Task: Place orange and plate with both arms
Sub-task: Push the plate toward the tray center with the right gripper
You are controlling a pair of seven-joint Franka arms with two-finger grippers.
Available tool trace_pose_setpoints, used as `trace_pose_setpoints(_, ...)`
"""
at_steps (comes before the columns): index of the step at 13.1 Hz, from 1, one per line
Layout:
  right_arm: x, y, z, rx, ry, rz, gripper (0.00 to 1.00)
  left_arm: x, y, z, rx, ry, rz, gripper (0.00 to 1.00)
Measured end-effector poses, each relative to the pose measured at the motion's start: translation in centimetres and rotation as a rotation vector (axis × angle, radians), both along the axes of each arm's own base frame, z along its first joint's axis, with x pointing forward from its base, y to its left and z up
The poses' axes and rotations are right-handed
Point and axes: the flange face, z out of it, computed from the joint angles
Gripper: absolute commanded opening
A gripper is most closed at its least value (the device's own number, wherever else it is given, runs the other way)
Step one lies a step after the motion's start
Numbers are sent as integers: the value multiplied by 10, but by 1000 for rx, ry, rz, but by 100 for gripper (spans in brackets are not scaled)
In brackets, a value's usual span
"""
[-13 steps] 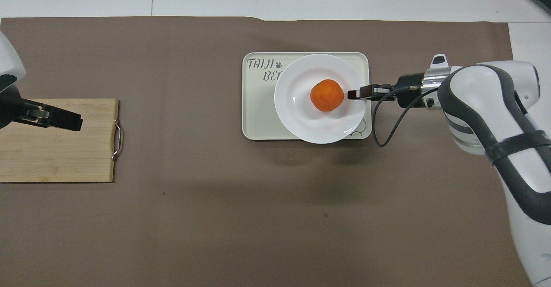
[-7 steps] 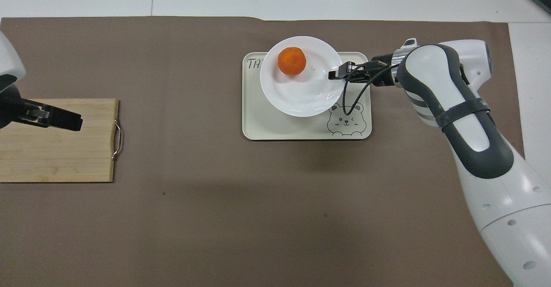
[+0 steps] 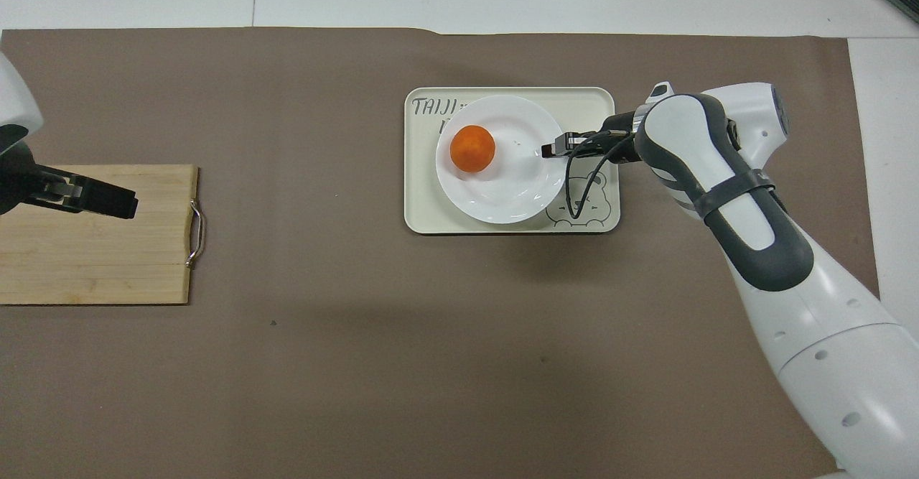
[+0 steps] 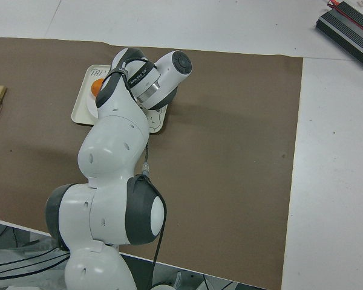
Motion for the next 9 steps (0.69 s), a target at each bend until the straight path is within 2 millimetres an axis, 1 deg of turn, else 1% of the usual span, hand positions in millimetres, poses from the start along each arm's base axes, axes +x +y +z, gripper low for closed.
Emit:
trace_pose_setpoints(2,1,-14,-1,-4,-9,-5,0,0,0,0,0,0,0,100)
trace_pose_setpoints(4,1,-19,-2,-12,-9,-3,0,0,0,0,0,0,0,100)
trace_pose_setpoints(5,1,-18,-2,-13,-9,-2,33,0,0,0,0,0,0,100)
trace_pose_setpoints(6,1,-18,-2,-13,-9,-2,95,0,0,0,0,0,0,100)
trace_pose_setpoints(7,0,-18,-4,-18,-5,2,100,0,0,0,0,0,0,100)
trace_pose_setpoints(9,-4,-16,-9,-21,8,5,100,0,0,0,0,0,0,100)
